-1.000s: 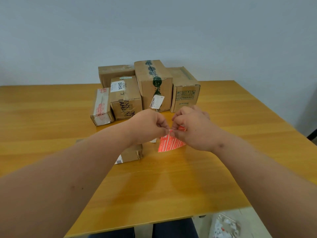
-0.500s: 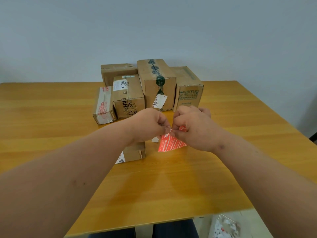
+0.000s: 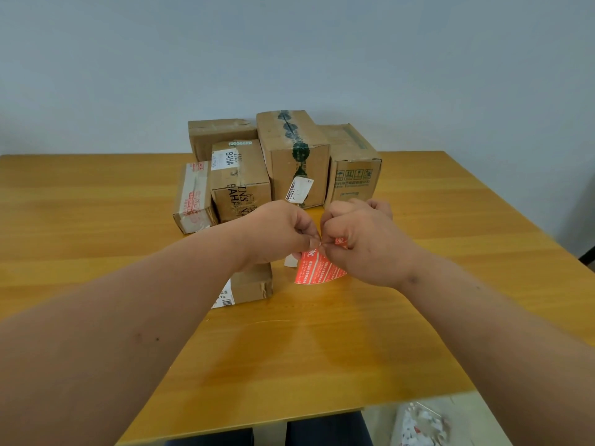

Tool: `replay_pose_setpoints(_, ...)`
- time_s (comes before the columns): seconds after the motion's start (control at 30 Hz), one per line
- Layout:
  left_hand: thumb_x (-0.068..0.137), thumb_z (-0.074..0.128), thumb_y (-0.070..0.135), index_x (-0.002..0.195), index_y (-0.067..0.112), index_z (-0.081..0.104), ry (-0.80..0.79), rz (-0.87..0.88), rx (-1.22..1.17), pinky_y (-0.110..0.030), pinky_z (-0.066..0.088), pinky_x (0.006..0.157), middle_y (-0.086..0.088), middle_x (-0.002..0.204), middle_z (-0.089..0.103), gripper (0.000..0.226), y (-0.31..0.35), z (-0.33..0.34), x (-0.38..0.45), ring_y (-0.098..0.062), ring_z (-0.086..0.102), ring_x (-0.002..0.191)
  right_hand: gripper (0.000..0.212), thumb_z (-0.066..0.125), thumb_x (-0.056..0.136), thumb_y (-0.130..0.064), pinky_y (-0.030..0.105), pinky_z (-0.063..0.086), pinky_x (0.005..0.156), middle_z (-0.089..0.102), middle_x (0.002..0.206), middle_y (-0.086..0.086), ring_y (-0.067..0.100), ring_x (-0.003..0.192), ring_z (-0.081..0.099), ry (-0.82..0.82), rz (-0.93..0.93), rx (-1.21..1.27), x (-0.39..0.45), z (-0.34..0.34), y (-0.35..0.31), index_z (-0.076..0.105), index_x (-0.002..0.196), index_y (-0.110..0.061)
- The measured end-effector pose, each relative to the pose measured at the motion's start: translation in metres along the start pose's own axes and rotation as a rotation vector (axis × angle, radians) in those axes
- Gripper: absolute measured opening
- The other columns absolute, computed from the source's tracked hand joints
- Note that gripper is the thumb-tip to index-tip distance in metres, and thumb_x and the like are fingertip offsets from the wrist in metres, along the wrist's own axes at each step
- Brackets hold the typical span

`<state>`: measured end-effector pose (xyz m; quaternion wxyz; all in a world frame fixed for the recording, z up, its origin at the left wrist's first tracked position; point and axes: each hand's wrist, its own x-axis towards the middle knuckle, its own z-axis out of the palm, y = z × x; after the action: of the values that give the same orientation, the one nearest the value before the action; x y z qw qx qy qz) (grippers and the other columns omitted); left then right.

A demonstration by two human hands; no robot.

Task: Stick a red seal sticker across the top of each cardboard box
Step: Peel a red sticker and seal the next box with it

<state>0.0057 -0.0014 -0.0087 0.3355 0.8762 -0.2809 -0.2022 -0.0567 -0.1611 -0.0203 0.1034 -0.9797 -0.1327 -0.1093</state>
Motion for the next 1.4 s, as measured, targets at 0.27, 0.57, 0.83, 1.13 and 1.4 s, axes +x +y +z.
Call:
replay_pose_setpoints(0.27,0.091,0.064,0.013,0.083,0.014,0.070,-0.031,-0.005,-0.015,-0.017,0.046,0.068,0.006,0.071,0.066,0.011,0.001,-0.004,-0.001,-0.003,0.062,0.067,0.021,0.068,0.085,-0.030,0.044,0.022,0.097,0.048,0.091,-0.017,0.012,0.098,0.049,0.023,0.025,0.055,-0.002,0.003,0.004,0.055,0.068,-0.032)
replay_pose_setpoints(0.57,0.088,0.070,0.018,0.094,0.015,0.073,-0.008,0.018,-0.086,-0.012,0.049,0.067,0.003,0.078,0.073,0.008,0.000,-0.007,-0.001,-0.003,0.068,0.074,0.019,0.068,0.081,-0.048,0.041,0.020,0.102,0.051,0.102,-0.015,0.013,0.112,0.038,-0.114,0.147,-0.007,0.005,-0.010,0.000,0.055,0.071,-0.038)
replay_pose_setpoints(0.83,0.091,0.066,0.022,0.093,0.012,0.072,-0.015,0.004,0.048,-0.020,0.050,0.072,-0.001,0.086,0.073,0.011,0.002,-0.003,-0.001,-0.011,0.067,0.083,0.020,0.068,0.081,-0.048,0.043,0.020,0.104,0.051,0.100,-0.014,0.014,0.112,0.037,-0.135,0.160,0.018,0.004,-0.011,-0.002,0.055,0.069,-0.038)
replay_pose_setpoints(1.13,0.093,0.062,0.015,0.095,0.002,0.069,-0.031,-0.042,-0.051,-0.036,0.052,0.089,-0.011,0.092,0.074,0.015,-0.001,0.001,0.003,-0.020,0.069,0.087,0.020,0.067,0.085,-0.040,0.042,0.020,0.102,0.051,0.098,-0.016,0.015,0.109,0.040,-0.069,0.129,0.006,0.000,-0.008,0.000,0.056,0.070,-0.034)
replay_pose_setpoints(1.4,0.092,0.064,0.018,0.090,0.009,0.071,0.002,-0.048,-0.135,-0.031,0.051,0.087,-0.006,0.087,0.075,0.012,0.001,-0.002,0.002,-0.020,0.070,0.090,0.023,0.070,0.079,-0.049,0.043,0.024,0.099,0.058,0.097,-0.009,0.015,0.105,0.041,-0.082,0.177,0.006,0.003,-0.011,-0.001,0.065,0.080,-0.026)
